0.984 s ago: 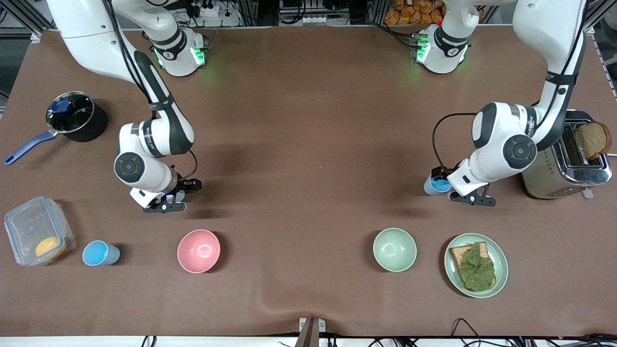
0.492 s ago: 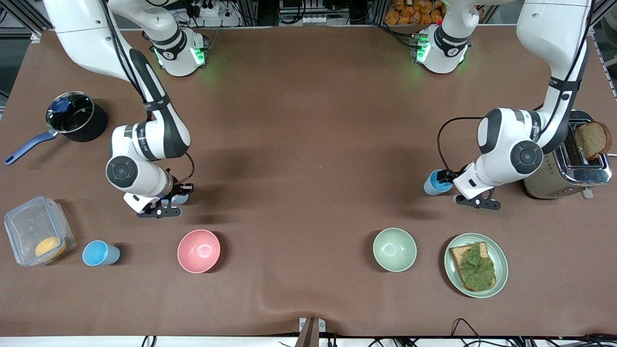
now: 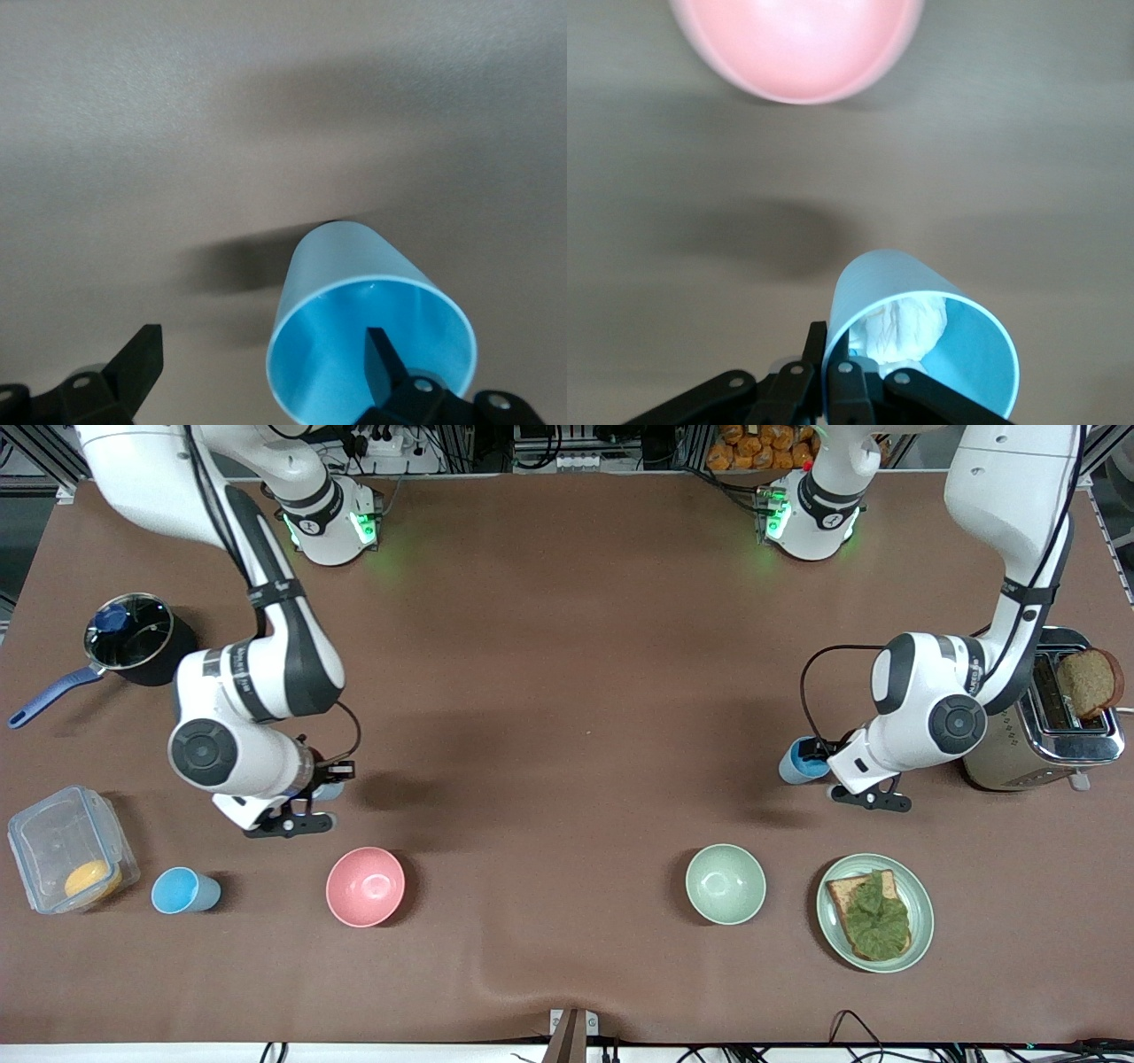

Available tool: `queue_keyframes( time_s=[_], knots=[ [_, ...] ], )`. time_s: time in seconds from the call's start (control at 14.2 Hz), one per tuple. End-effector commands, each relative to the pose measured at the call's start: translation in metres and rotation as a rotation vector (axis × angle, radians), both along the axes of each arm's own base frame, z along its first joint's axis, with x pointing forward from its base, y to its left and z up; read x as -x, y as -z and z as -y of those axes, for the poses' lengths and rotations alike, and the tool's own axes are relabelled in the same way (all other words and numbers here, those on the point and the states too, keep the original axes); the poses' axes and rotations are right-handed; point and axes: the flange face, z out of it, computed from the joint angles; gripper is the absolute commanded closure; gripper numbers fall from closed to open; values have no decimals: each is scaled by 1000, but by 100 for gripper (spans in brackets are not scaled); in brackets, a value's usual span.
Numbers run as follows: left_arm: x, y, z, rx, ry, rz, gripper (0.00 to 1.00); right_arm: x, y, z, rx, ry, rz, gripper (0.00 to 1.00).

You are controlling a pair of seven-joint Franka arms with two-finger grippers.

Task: Stack blue cups with both arms
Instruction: 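Carry the blue cup with the right gripper to the table middle and set it down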

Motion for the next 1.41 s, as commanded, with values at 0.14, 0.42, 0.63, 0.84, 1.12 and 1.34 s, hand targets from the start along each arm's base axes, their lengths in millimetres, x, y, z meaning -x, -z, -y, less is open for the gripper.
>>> queue_keyframes(
  time_s=[0.14,0.42,0.63,0.84,1.12,1.34],
  knots=[
    [-5,4,-1,5,25,7,0,30,16,-143,-61,166,-14,100],
    [-6,11,-1,5,15,-3,0,60,48,-241,-136,332,80,100],
    [-11,15,9,2,1,-9,0,83,66,-283,-174,365,125,100],
    [-11,17,0,2,-6,-14,0,111,90,-311,-179,387,65,100],
    [-11,17,3,-2,-27,-14,100,111,78,-314,-178,357,87,0],
    [-11,17,2,-1,-29,-14,100,97,42,-318,-210,347,119,0]
  ],
)
